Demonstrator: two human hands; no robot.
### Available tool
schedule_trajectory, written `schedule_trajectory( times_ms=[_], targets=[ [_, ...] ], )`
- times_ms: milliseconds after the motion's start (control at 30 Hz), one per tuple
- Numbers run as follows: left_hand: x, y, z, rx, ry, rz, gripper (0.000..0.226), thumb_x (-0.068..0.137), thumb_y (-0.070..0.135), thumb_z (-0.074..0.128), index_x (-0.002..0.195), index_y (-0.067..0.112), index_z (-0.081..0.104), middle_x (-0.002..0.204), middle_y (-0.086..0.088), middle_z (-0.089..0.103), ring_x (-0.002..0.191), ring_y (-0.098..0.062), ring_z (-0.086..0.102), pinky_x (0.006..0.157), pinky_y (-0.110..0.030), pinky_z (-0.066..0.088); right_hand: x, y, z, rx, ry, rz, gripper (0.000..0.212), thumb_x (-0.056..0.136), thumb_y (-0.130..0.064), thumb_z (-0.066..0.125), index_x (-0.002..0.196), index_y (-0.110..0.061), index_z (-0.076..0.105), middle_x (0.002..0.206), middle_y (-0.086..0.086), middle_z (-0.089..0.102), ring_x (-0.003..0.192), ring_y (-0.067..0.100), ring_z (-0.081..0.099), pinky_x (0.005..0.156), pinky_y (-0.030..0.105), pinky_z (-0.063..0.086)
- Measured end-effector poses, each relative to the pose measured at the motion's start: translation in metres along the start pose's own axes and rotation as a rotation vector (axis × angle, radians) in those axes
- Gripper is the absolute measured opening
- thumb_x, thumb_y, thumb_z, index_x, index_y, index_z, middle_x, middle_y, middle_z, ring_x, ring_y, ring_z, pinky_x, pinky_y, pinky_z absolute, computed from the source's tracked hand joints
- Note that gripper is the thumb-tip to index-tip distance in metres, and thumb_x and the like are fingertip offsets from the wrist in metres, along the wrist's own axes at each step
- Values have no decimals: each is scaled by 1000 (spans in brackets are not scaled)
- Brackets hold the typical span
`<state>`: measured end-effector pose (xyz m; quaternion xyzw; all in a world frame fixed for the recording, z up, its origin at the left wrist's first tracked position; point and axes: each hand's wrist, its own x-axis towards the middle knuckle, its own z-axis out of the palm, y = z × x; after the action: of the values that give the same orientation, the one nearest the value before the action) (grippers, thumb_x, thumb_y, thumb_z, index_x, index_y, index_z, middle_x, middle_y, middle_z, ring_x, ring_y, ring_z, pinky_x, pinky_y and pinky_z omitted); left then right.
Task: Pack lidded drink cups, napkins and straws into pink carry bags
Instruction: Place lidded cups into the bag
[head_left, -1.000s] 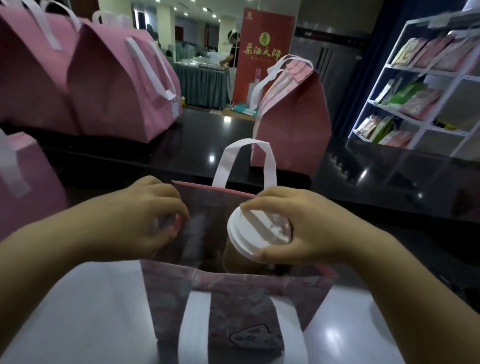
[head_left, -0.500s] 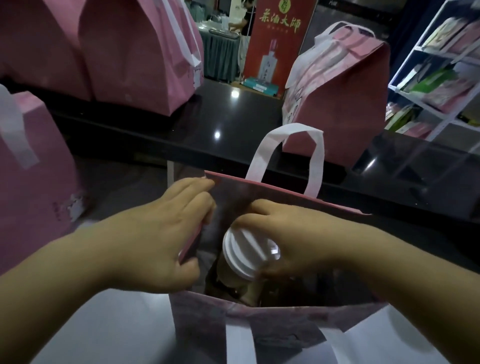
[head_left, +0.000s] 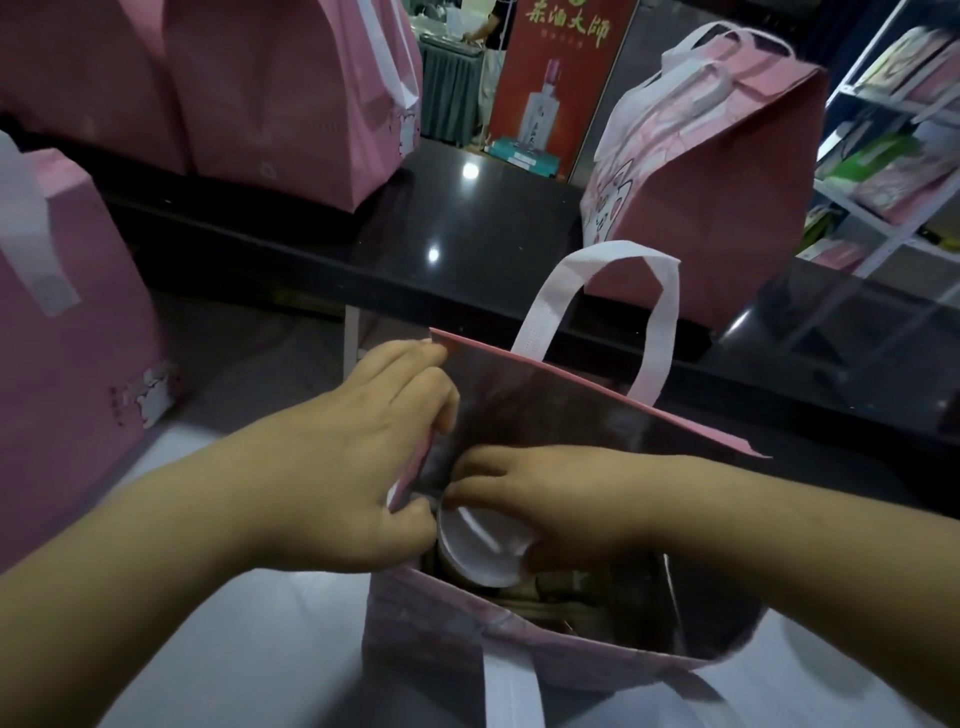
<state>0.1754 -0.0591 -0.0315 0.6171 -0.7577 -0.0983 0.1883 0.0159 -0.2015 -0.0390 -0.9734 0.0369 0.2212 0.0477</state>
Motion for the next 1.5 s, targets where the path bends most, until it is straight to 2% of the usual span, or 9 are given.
schedule_trajectory(
  times_ms=[67, 167, 267, 367, 533, 900, 1133, 1267, 1500],
  targets=[
    [0, -6, 3, 23, 34, -30, 37, 67, 54, 40, 97, 44, 19, 137, 22, 5, 115, 25, -28, 78, 3, 16, 1, -2, 2, -18, 0, -13, 77, 74, -20, 74, 141, -22, 35, 137, 1, 38, 114, 23, 48, 91, 39, 46],
    [3, -4, 4, 55, 95, -5, 41, 65, 60, 33, 101, 42, 28, 132, 13, 25, 124, 11, 3, 73, 2, 25, 3, -4, 7, -37, 4, -21, 77, 76, -20, 74, 142, -21, 34, 140, 3, 37, 118, 23, 46, 93, 34, 44],
    [3, -1, 6, 44, 195, 11, 46, 71, 59, 42, 110, 35, 44, 137, 10, 34, 120, 13, 9, 83, 0, 19, 2, -4, 9, -64, 9, -10, 79, 77, -20, 73, 144, -25, 31, 143, 1, 34, 120, 21, 43, 85, 24, 37],
    [0, 8, 0, 104, 211, -8, 41, 77, 50, 55, 112, 30, 55, 137, 5, 41, 124, 1, 21, 95, -20, 28, -9, -4, 4, -78, 41, 27, 79, 78, -24, 72, 145, -28, 30, 150, -2, 29, 131, 18, 35, 100, 28, 35],
    [3, 31, -21, 194, 211, 4, 36, 72, 43, 59, 102, 23, 66, 109, 4, 62, 103, -16, 54, 81, -36, 51, -59, -9, -27, 17, 287, 104, 48, 83, -27, 68, 128, -31, 52, 125, -10, 56, 111, 9, 52, 93, 26, 46],
    [67, 150, -18, 203, 260, 195, 37, 76, 56, 44, 90, 30, 66, 88, 12, 63, 77, -12, 60, 60, -40, 53, -233, 13, 4, 117, 819, 287, 26, 82, -25, 71, 107, -17, 68, 96, -6, 68, 87, 7, 63, 74, 30, 54],
    [109, 223, 40, 311, 108, 292, 47, 73, 67, 29, 102, 41, 54, 97, 20, 52, 62, 7, 44, 59, -13, 34, -314, 66, 85, 179, 522, 701, 39, 82, -49, 64, 118, -35, 56, 111, -17, 60, 99, 3, 56, 85, 31, 51],
    [129, 242, 73, 375, 60, 253, 56, 71, 67, 20, 111, 41, 49, 108, 21, 51, 91, 1, 48, 70, -14, 36, -338, 108, 124, 192, 342, 881, 54, 81, -50, 65, 128, -32, 46, 122, -10, 51, 106, 13, 52, 86, 33, 49],
    [160, 252, 107, 391, -5, 187, 37, 84, 59, 40, 111, 37, 50, 109, 16, 53, 94, -5, 53, 75, -23, 47, -337, 173, 180, 323, 259, 1002, 90, 74, -50, 71, 145, -27, 20, 145, 4, 28, 128, 29, 33, 96, 43, 44]
  ],
)
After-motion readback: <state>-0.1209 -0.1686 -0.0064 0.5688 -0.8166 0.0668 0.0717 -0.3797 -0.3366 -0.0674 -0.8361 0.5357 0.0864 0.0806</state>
